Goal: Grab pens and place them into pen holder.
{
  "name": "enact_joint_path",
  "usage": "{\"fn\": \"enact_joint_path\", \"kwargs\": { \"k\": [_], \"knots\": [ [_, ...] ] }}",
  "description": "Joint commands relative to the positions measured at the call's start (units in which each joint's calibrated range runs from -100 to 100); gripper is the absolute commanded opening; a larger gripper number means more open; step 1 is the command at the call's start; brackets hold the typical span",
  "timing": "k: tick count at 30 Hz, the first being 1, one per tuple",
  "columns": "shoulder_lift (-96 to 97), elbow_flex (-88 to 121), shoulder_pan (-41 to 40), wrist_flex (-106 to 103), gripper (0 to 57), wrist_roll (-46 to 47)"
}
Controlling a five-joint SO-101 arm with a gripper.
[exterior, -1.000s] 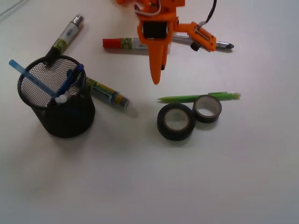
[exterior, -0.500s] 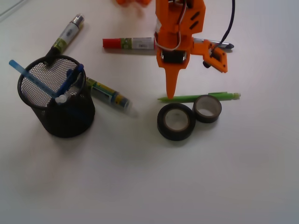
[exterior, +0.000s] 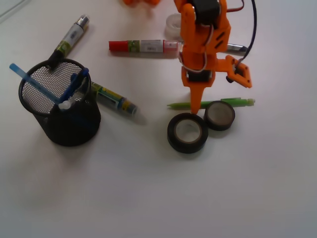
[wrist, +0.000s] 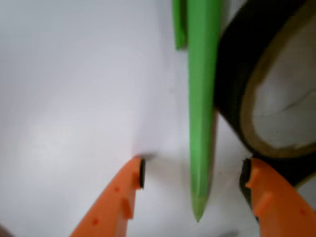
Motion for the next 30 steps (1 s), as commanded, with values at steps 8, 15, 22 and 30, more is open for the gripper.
{"fn": "enact_joint_path", "kwargs": {
  "k": [8, 15, 22, 30],
  "knots": [
    [13.1, -15.7, -0.2, 7.4, 7.2, 0.6],
    [15.9, -17.5, 1.4, 12.6, 0.3, 0.9],
    [3.3, -20.3, 2.2, 12.6, 0.3, -1.7],
    [-31.8, -5.4, 7.3, 2.4, 0.3, -10.9]
  ]
}}
